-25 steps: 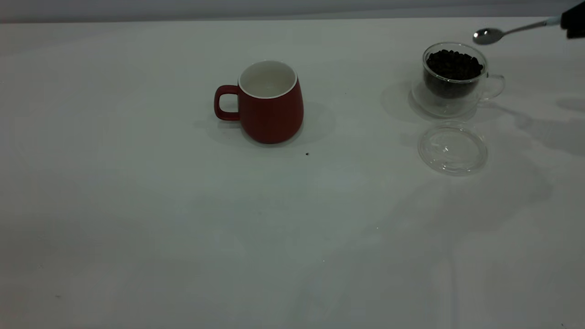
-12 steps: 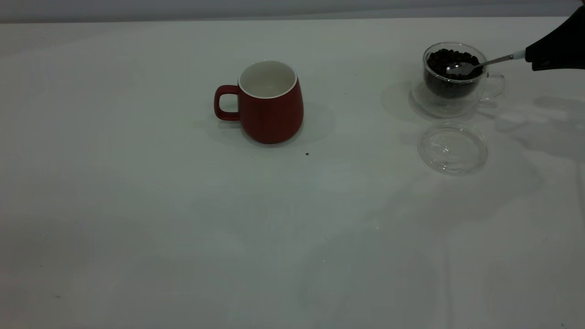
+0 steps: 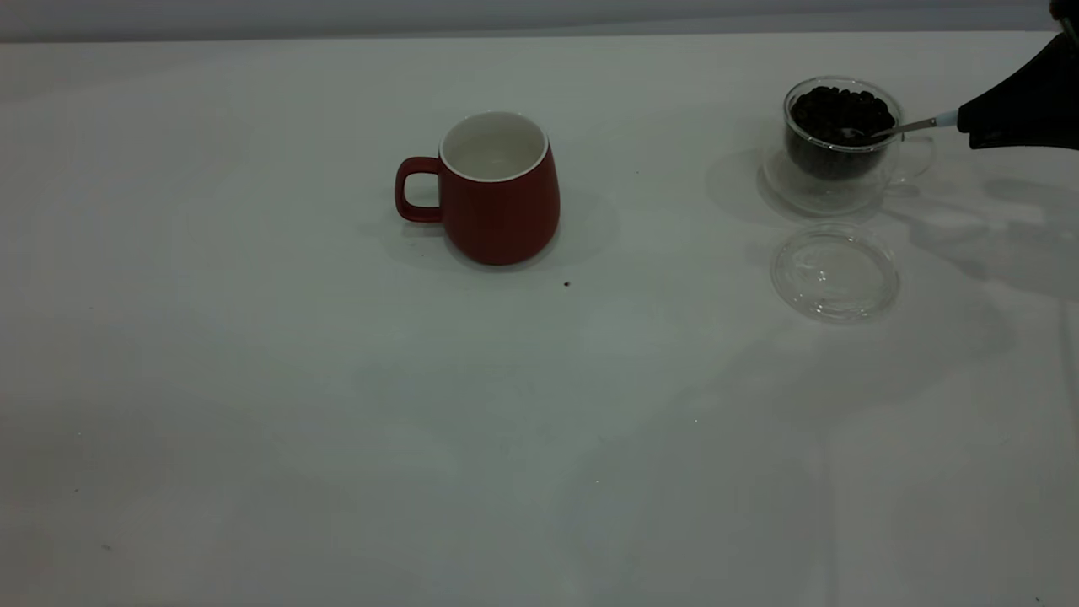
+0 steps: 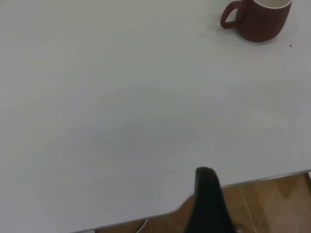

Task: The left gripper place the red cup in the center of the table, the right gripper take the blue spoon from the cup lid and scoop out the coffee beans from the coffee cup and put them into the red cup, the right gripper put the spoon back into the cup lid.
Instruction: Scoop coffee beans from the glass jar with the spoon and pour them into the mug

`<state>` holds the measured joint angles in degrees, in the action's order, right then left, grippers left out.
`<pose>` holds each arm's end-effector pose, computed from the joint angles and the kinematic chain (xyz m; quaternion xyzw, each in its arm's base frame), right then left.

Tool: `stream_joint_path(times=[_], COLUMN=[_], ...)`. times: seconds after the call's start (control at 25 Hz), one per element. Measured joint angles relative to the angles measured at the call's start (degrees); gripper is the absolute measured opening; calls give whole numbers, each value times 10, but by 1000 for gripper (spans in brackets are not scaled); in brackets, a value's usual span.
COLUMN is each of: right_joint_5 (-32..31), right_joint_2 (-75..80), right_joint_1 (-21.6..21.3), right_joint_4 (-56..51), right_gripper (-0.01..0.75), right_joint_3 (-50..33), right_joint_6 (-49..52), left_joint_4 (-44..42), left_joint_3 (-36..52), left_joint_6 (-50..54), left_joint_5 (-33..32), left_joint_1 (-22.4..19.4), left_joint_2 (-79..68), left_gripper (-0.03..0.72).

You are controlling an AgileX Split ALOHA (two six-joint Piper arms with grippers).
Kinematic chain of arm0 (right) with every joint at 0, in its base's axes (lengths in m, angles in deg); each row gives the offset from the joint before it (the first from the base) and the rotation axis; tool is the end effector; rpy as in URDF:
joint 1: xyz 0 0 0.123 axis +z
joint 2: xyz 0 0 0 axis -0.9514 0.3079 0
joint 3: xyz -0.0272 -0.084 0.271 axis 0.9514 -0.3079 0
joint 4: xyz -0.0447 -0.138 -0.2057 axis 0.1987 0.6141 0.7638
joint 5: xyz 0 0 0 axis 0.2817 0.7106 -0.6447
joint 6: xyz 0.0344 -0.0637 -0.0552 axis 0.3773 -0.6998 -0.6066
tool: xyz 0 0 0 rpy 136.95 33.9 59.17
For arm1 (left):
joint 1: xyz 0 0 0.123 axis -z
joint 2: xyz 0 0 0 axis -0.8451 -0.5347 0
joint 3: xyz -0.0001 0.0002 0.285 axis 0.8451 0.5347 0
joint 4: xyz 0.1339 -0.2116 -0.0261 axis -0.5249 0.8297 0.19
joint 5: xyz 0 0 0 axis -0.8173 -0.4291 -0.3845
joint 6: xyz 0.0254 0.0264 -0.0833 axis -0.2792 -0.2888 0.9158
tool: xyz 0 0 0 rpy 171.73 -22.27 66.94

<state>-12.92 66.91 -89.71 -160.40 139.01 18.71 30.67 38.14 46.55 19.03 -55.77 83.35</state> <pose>0.3831 -0.0538 0.0472 0.1260 0.9081 0.3668 0.1578 -0.0119 -0.0106 0.2673 0.0761 0.8697 -0.0433 0.4858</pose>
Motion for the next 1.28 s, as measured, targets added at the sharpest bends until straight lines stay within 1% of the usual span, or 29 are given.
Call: stream_joint_path(times=[0.48,0.72,1.08,1.28], right_joint_5=[-10,-28,-47,-63], right_joint_2=[0,1,1,1], right_joint_1=[-1,-2,-24,-27], right_joint_4=[-4,-11,-11,-14], right_gripper=[110,110,110,110], right_joint_3=[0,0,0,0], right_joint_6=[1,2,4,5], left_joint_4=[0,0,0,0], left_joint_3=[0,0,0,0], left_joint_6=[0,0,0,0], left_joint_5=[0,0,0,0], left_joint_1=[0,0,0,0], left_joint_2=[0,0,0,0], left_gripper=[587,587,587,587])
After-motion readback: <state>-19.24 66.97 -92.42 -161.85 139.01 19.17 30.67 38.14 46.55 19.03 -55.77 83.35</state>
